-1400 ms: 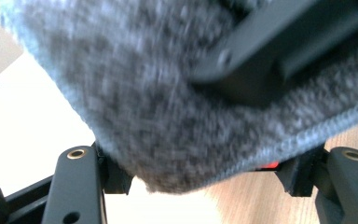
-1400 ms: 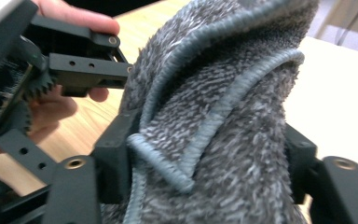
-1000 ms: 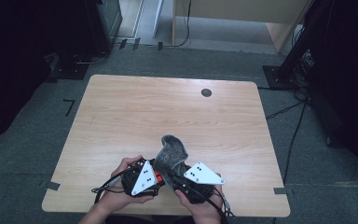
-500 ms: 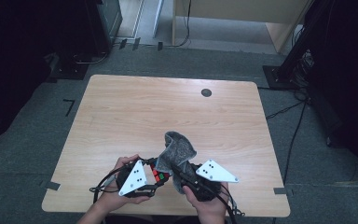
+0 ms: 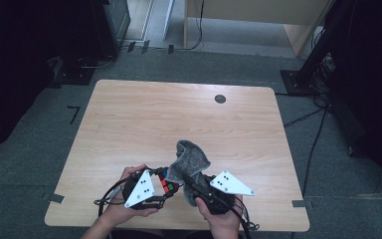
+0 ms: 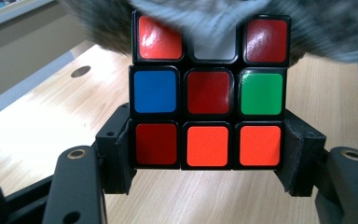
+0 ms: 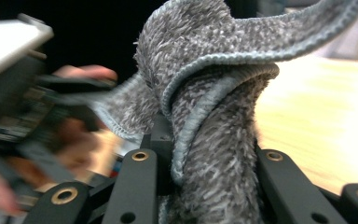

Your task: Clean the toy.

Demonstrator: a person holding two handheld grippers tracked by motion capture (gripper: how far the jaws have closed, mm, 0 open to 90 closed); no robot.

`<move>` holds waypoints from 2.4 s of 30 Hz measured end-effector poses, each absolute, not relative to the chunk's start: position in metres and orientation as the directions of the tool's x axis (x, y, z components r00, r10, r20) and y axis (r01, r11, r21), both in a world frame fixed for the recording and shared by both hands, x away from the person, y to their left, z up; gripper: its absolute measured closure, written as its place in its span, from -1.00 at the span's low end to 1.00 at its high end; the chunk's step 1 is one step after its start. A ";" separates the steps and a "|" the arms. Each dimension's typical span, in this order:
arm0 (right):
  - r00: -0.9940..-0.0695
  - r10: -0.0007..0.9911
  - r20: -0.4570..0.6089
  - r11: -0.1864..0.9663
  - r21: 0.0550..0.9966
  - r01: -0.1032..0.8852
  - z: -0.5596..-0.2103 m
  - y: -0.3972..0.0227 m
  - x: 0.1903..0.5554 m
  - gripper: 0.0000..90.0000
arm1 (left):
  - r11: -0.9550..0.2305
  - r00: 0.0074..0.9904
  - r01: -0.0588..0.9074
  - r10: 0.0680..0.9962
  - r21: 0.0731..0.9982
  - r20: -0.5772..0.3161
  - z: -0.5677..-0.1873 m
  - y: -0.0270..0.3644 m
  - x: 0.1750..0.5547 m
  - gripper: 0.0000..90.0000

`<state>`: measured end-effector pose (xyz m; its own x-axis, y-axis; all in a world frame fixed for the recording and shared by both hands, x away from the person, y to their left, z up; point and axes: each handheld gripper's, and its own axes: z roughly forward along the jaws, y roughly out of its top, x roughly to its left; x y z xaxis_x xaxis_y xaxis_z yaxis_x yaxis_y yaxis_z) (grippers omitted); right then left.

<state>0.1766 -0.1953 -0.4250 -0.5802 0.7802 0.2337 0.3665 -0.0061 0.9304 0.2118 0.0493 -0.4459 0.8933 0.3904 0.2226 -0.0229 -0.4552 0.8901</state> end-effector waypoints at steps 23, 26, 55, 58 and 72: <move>-0.636 0.745 0.202 0.017 0.947 0.321 -0.414 -0.185 0.167 0.57 | -0.442 0.901 -0.023 0.380 0.897 0.210 -0.446 0.049 0.211 -0.24; -0.572 0.793 0.209 0.013 0.933 0.360 -0.422 -0.197 0.176 0.57 | -0.429 0.901 -0.022 0.383 0.903 0.204 -0.444 0.052 0.211 -0.24; -0.604 0.726 0.329 -0.071 0.909 0.410 -0.422 -0.202 0.179 0.41 | -0.416 0.904 -0.019 0.381 0.909 0.193 -0.443 0.055 0.213 -0.24; -0.639 0.677 0.365 -0.088 0.902 0.422 -0.419 -0.200 0.180 0.25 | -0.412 0.906 -0.009 0.382 0.911 0.182 -0.444 0.056 0.214 -0.24; -0.681 0.640 0.356 -0.090 0.915 0.393 -0.411 -0.196 0.172 0.60 | -0.387 0.911 -0.016 0.374 0.922 0.173 -0.441 0.057 0.212 -0.24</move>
